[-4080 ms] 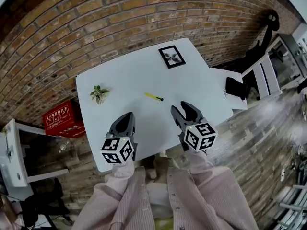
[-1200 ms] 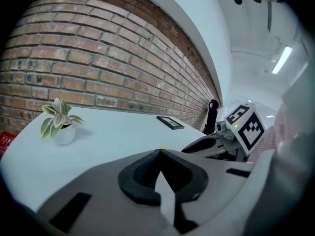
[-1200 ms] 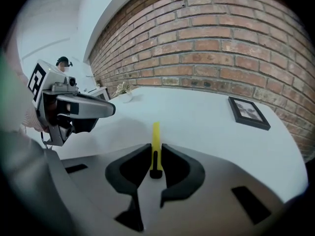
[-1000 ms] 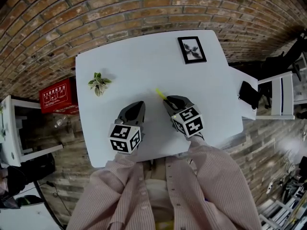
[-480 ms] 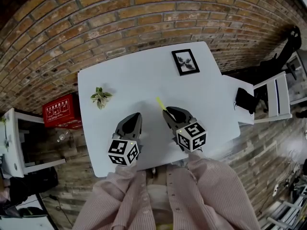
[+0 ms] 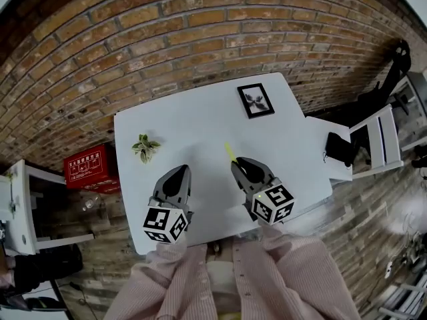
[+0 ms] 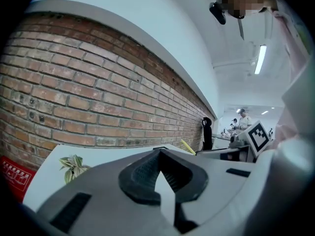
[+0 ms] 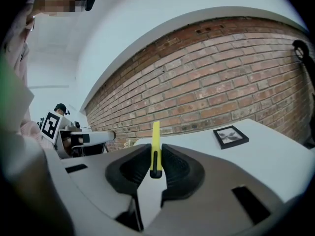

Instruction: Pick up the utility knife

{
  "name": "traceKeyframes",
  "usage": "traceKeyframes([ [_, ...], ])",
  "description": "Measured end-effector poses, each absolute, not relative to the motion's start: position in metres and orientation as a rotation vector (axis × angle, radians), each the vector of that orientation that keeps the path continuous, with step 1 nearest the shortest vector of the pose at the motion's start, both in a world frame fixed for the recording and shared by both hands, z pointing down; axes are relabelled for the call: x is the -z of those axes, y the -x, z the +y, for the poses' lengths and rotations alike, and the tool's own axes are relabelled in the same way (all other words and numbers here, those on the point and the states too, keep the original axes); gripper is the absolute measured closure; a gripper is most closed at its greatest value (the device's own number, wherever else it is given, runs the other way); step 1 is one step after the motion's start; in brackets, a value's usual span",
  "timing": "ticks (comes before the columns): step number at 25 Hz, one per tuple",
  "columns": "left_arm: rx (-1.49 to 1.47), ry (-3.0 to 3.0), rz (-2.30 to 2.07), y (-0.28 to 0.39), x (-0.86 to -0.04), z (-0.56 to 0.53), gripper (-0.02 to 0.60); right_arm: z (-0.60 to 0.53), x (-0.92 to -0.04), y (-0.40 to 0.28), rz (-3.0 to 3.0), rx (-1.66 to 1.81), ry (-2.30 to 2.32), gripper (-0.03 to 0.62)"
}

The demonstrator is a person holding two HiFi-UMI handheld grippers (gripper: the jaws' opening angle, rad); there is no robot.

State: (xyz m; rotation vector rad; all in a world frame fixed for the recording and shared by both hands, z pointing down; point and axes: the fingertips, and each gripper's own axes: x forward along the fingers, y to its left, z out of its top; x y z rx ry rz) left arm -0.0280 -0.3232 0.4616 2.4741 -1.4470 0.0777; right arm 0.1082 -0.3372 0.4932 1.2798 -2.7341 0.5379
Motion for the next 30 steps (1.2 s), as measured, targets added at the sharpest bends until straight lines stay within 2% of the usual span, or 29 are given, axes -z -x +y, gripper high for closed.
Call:
traceKeyframes([
  [30,0.021,-2.717,-1.544,0.048,-0.349,-0.306,0.591,-0.311,-0.360,-0.171,-2.922,-0.298,-1.617,0.526],
])
